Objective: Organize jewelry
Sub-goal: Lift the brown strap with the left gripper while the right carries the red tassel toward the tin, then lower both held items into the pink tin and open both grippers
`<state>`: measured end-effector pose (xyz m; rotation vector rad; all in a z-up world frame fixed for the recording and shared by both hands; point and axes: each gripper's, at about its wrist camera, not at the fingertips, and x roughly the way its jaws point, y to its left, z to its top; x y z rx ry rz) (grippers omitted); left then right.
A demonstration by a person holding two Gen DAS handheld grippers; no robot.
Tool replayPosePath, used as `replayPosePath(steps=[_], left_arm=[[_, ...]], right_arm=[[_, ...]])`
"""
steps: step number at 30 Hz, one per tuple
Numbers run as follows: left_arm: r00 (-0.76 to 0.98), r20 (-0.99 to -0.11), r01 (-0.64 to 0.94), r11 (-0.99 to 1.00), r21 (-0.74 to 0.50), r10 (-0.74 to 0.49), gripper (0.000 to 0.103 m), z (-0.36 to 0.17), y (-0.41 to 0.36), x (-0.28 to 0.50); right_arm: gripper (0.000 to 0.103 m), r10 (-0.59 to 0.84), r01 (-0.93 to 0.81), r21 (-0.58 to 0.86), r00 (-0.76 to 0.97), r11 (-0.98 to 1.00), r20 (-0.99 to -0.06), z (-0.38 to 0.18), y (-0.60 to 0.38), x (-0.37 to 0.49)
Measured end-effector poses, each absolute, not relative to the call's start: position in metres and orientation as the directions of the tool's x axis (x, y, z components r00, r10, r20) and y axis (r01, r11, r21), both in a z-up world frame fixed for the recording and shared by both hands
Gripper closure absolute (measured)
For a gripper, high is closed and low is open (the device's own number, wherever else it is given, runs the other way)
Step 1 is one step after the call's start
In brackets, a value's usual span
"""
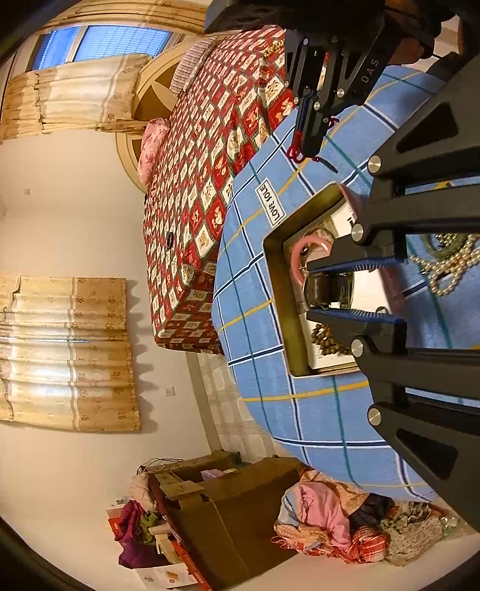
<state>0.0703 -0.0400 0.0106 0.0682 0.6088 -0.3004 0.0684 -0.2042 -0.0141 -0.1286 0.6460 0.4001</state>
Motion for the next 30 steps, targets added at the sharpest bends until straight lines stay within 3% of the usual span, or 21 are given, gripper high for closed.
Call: replayPosePath(steps=[30], left_arm=[[0.754, -0.621, 0.257, 0.966, -0.019, -0.213, 0.085, -0.008, -0.036, 0.133]], right_arm=[[0.096, 0.308, -0.415, -0.005, 0.684, 0.910, -0.661, -0.031, -0.175, 0.126]])
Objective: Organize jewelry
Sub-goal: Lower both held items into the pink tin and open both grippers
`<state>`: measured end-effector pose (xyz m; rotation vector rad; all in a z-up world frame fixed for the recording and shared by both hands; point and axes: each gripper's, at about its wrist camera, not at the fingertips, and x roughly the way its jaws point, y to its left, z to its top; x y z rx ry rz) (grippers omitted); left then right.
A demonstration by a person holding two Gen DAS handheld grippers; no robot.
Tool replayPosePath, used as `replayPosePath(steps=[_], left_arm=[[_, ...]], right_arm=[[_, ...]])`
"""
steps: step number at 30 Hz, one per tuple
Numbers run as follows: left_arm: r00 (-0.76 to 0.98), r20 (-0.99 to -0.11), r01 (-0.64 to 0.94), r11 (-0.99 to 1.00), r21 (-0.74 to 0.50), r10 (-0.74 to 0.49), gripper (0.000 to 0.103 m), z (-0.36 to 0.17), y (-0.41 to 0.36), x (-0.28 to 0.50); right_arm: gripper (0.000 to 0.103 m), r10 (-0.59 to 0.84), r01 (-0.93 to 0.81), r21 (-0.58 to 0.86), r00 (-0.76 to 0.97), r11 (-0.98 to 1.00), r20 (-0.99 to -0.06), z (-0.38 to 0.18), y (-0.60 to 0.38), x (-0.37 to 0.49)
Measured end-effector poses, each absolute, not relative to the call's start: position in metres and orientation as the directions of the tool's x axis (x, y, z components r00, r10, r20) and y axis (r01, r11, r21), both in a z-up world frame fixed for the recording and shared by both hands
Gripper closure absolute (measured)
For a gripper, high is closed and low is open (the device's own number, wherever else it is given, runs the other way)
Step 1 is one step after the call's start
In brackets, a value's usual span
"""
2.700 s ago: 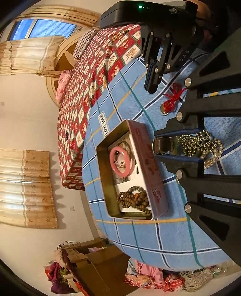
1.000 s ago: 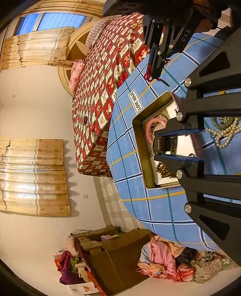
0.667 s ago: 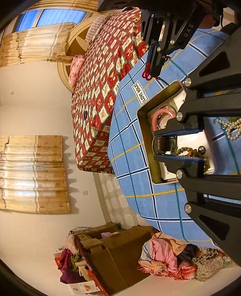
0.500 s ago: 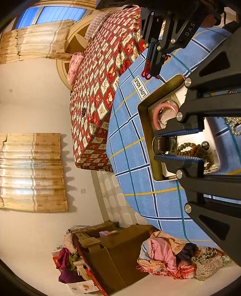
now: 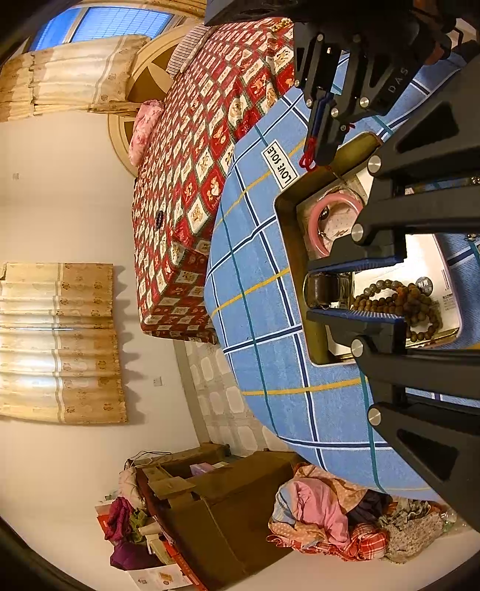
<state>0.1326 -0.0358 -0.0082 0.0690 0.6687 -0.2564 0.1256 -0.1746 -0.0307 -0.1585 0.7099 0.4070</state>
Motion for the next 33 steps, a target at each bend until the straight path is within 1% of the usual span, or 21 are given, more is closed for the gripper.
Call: replayPosePath(steps=[10, 29, 33], left_arm=[[0.736, -0.644, 0.254, 0.967, -0.020, -0.207, 0.085, -0.023, -0.037, 0.132], [0.722, -0.661, 0.249, 0.968, -0.028, -0.204, 0.085, -0.035, -0.033, 0.129], [0.728, -0.656, 0.232, 0.972, -0.039, -0.200, 0.084, -0.036, -0.032, 0.126]], right_arm=[[0.096, 0.296, -0.401, 0.002, 0.673, 0.916, -0.678, -0.040, -0.173, 0.132], [0.096, 0.278, -0.393, -0.007, 0.662, 0.920, -0.696, -0.050, -0.169, 0.140], [0.093, 0.276, -0.392, -0.008, 0.660, 0.920, -0.699, -0.053, -0.168, 0.141]])
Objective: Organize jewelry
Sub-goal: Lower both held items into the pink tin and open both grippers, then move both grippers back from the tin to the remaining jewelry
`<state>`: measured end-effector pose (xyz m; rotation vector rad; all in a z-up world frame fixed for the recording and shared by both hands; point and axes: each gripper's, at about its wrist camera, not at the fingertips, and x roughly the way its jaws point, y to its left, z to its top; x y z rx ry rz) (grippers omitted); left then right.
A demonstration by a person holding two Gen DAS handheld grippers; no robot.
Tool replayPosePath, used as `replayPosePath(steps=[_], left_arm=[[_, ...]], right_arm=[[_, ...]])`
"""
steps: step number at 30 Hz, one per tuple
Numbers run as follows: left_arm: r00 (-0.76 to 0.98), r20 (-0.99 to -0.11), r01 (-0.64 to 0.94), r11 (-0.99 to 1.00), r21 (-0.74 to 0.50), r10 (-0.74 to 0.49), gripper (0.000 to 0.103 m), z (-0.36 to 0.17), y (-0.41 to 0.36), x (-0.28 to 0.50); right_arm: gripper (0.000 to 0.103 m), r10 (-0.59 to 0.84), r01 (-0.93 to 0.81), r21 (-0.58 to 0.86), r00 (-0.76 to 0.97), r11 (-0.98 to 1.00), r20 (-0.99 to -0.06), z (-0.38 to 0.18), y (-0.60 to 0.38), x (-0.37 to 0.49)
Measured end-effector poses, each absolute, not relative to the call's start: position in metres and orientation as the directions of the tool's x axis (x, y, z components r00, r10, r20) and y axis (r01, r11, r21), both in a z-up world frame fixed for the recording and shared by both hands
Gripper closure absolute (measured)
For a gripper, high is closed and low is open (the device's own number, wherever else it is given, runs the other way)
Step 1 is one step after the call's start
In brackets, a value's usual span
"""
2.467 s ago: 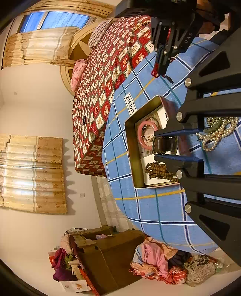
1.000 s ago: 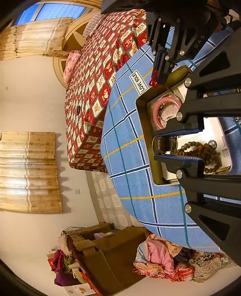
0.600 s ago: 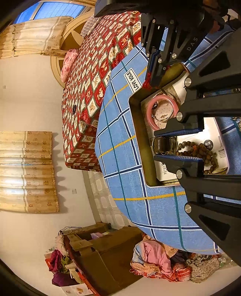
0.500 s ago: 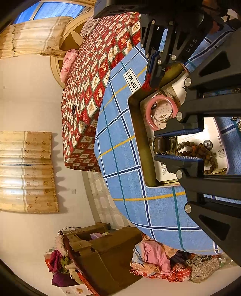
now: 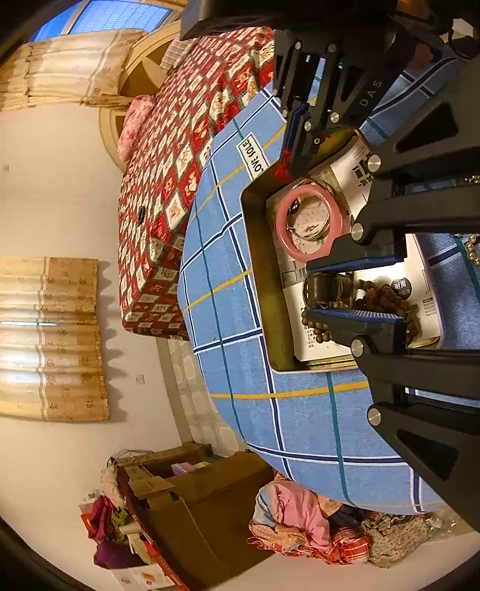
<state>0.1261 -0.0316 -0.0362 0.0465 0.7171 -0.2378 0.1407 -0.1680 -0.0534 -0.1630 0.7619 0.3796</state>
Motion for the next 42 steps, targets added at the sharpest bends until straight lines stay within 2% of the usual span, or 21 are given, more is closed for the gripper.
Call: replayPosePath(steps=[3, 4, 5, 6, 7, 8, 33, 42], left_arm=[[0.734, -0.648, 0.228, 0.972, -0.046, -0.203, 0.077, -0.036, -0.030, 0.122], [0.740, -0.643, 0.226, 0.973, -0.040, -0.198, 0.067, -0.035, -0.031, 0.121], [0.746, -0.638, 0.219, 0.975, -0.035, -0.190, 0.057, -0.034, -0.031, 0.119], [0.752, -0.633, 0.210, 0.977, -0.032, -0.182, 0.053, -0.034, -0.030, 0.118], [0.756, -0.630, 0.203, 0.979, -0.032, -0.177, 0.047, -0.033, -0.029, 0.117], [0.758, -0.628, 0.199, 0.979, -0.036, -0.177, 0.045, -0.032, -0.027, 0.117], [0.752, -0.640, 0.173, 0.984, -0.039, -0.157, 0.044, -0.038, -0.021, 0.110], [0.773, -0.621, 0.128, 0.991, -0.046, -0.129, 0.044, -0.031, -0.003, 0.089]], right_arm=[[0.093, 0.275, -0.388, -0.003, 0.659, 0.922, -0.700, -0.056, -0.169, 0.141], [0.090, 0.276, -0.389, -0.002, 0.657, 0.921, -0.702, -0.057, -0.169, 0.140], [0.082, 0.273, -0.387, -0.003, 0.657, 0.922, -0.703, -0.058, -0.169, 0.140], [0.076, 0.271, -0.383, -0.002, 0.656, 0.924, -0.704, -0.060, -0.170, 0.140], [0.065, 0.273, -0.383, 0.002, 0.654, 0.924, -0.705, -0.060, -0.171, 0.140], [0.064, 0.276, -0.383, 0.007, 0.653, 0.924, -0.705, -0.061, -0.171, 0.140], [0.060, 0.272, -0.372, 0.012, 0.655, 0.928, -0.705, -0.064, -0.173, 0.130], [0.055, 0.276, -0.369, 0.018, 0.659, 0.929, -0.699, -0.058, -0.176, 0.117]])
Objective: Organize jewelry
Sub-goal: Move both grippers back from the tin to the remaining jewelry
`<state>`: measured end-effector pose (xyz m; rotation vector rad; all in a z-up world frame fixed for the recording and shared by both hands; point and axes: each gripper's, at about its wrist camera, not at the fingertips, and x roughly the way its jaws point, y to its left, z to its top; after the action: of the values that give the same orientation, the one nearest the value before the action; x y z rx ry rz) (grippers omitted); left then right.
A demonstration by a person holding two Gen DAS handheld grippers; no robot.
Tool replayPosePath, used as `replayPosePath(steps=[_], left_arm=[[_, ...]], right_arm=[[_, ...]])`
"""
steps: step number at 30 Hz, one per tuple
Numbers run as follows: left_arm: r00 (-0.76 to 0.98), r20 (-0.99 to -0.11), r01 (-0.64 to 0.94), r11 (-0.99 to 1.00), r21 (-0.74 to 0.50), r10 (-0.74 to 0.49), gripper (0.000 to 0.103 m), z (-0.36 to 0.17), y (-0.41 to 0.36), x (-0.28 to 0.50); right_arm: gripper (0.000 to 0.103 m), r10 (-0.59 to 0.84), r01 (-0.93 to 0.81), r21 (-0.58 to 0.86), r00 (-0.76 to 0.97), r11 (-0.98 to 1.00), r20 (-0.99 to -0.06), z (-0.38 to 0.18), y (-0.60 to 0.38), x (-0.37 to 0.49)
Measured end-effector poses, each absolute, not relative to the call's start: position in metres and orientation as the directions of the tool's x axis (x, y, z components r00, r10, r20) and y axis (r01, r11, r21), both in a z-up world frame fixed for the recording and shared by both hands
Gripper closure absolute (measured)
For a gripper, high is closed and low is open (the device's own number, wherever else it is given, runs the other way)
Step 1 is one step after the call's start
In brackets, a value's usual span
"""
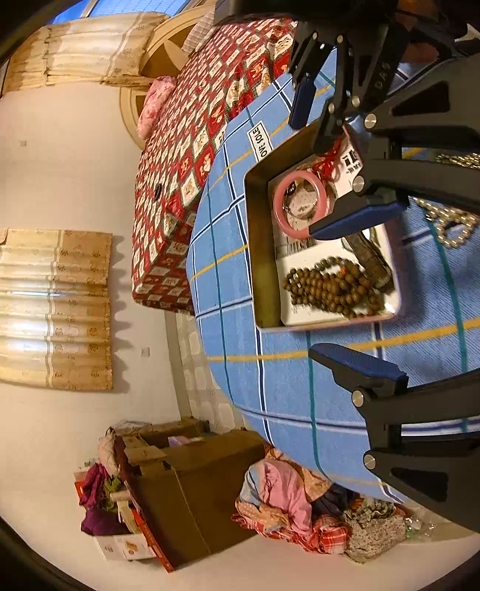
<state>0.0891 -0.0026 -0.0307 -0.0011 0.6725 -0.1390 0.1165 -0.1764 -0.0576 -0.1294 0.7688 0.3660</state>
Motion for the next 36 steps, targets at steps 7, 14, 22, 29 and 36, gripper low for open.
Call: replayPosePath(steps=[7, 14, 22, 29, 36], left_arm=[[0.751, -0.655, 0.068, 0.997, -0.039, -0.077, 0.044, -0.045, 0.014, 0.050], [0.683, -0.724, 0.091, 0.995, -0.042, -0.094, 0.044, -0.075, 0.000, 0.024], [0.668, -0.735, 0.133, 0.990, -0.041, -0.120, 0.044, -0.083, -0.015, 0.014], [0.678, -0.733, 0.026, 0.998, -0.052, -0.056, 0.044, -0.081, 0.012, 0.012], [0.679, -0.734, -0.050, 0.998, -0.030, 0.012, 0.044, -0.092, 0.013, -0.020]], right_arm=[[0.051, 0.281, -0.353, 0.038, 0.669, 0.935, -0.688, -0.053, -0.189, 0.084], [0.045, 0.270, -0.362, 0.027, 0.643, 0.932, -0.717, -0.069, -0.189, 0.050], [0.045, 0.284, -0.366, 0.038, 0.646, 0.930, -0.708, -0.074, -0.189, 0.032], [0.046, 0.371, -0.457, 0.059, 0.634, 0.887, -0.679, -0.065, -0.163, 0.016], [0.065, 0.375, -0.528, 0.015, 0.583, 0.849, -0.721, -0.084, -0.131, 0.009]])
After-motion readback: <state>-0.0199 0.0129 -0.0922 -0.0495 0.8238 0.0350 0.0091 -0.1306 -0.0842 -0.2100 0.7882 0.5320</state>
